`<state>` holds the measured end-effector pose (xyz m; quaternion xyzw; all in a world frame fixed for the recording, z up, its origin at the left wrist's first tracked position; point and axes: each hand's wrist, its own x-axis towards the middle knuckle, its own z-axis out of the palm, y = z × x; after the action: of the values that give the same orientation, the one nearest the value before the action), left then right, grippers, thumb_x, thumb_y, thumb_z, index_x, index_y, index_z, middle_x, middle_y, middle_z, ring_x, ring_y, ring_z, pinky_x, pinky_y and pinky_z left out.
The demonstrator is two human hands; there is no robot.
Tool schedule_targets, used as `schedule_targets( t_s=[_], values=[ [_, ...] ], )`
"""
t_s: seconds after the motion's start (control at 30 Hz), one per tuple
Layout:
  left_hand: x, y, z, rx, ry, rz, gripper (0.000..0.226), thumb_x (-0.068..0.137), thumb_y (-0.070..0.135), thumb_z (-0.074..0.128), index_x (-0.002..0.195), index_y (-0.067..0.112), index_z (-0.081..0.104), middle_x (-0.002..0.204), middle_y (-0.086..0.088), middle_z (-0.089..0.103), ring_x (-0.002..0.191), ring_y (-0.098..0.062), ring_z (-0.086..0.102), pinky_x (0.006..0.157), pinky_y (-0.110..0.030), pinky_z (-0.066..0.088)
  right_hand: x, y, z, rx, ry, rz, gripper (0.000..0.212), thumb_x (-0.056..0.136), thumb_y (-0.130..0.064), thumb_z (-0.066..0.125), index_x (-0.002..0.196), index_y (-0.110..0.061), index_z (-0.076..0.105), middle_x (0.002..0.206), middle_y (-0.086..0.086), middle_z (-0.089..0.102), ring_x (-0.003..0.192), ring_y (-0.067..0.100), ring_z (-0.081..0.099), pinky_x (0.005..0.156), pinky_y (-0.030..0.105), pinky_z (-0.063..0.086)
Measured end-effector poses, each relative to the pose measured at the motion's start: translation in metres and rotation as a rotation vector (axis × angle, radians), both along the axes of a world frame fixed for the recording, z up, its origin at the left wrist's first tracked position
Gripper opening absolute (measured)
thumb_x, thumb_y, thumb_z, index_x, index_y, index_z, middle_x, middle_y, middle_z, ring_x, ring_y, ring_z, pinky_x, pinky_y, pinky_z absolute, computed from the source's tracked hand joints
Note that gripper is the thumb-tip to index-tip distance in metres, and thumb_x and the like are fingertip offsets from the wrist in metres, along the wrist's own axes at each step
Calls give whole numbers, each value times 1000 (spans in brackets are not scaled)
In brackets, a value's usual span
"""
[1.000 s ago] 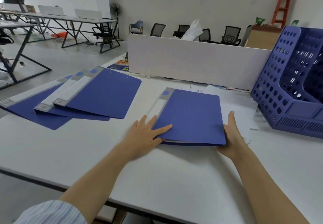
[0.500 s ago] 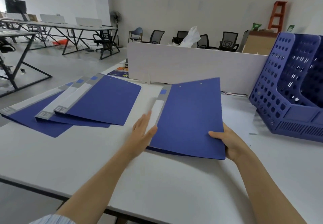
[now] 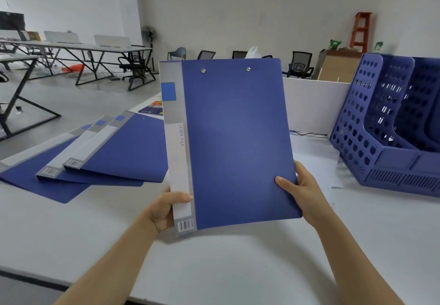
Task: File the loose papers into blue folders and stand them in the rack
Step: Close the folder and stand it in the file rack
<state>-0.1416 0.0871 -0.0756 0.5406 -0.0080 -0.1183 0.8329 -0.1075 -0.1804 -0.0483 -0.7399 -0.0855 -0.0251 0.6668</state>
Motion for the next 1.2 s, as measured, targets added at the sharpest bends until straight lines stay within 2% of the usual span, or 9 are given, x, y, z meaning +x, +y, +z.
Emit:
schedule_targets(
  t_s=[0.2, 0.3, 0.43, 0.6, 0.77, 0.83, 0.9, 1.03, 1.2],
  values=[
    [2, -2, -2, 63, -1, 164, 79, 32, 14, 71, 108, 11, 50, 81, -8, 61, 74, -25, 61, 61, -36, 53, 3, 22, -21, -487, -394, -366, 53, 87, -13, 59, 137, -12, 41, 128, -1, 48, 118, 20, 43, 96, 26, 33],
    [-2, -8, 3, 26, -83, 330, 43, 50, 7, 63, 92, 11, 53, 78, -9, 55, 73, -23, 56, 65, -36, 49, -2, 39, -26, -670, -625, -525, 40, 87, -30, 49, 121, -9, 57, 133, 21, 47, 127, 31, 32, 103, 46, 38],
    [-9, -19, 3, 370, -383, 664, 18, 63, 15, 63, 63, 5, 48, 58, -8, 45, 45, -3, 49, 43, -13, 38, -12, 70, -11, -718, -949, -399, 37, 97, -40, 30, 115, -15, 50, 131, 22, 51, 127, 33, 33, 104, 41, 32],
    [-3, -18, -12, 735, -524, 850, 16, 75, 1, 66, 91, 2, 63, 82, -5, 66, 74, 2, 60, 70, -31, 51, -59, 132, 29, -554, -622, 94, 69, 82, -59, 49, 136, -19, 34, 127, -11, 52, 112, -6, 42, 101, 19, 38],
    [12, -11, -23, 1074, -857, 854, 60, 74, 34, 61, 130, 21, 41, 127, -14, 57, 114, -18, 44, 95, -24, 39, -60, 156, 48, -136, -410, -140, 28, 83, -20, 65, 99, -27, 44, 77, -23, 49, 69, -8, 58, 59, 3, 45],
    [13, -16, -18, 913, -737, 645, 88, 64, 60, 58, 142, 37, 26, 147, 0, 31, 132, -15, 28, 107, -33, 27, -57, 152, 53, 21, -404, -220, 32, 82, -8, 63, 94, -29, 42, 74, -18, 50, 61, -1, 57, 56, 7, 47],
    [11, -21, -10, 503, -489, 557, 81, 69, 58, 54, 140, 43, 20, 151, 12, 17, 140, -9, 18, 115, -36, 18, -55, 141, 60, 175, -464, -319, 37, 81, 3, 60, 82, -29, 42, 65, -13, 48, 50, 0, 52, 46, 9, 42],
    [21, -6, -8, -372, 0, 306, 77, 71, 45, 70, 138, 20, 41, 138, -5, 52, 124, -25, 52, 100, -44, 42, -65, 129, 67, 233, -566, -297, 26, 71, -10, 58, 78, -29, 41, 55, -16, 52, 45, 3, 49, 41, 12, 42],
    [17, -20, 13, -669, -41, 224, 42, 71, 38, 59, 103, 13, 70, 110, -8, 70, 87, -24, 72, 64, -38, 59, -62, 117, 68, 316, -516, -147, 35, 78, 10, 60, 83, -21, 46, 67, -16, 58, 55, -3, 54, 46, 6, 43]
  ],
)
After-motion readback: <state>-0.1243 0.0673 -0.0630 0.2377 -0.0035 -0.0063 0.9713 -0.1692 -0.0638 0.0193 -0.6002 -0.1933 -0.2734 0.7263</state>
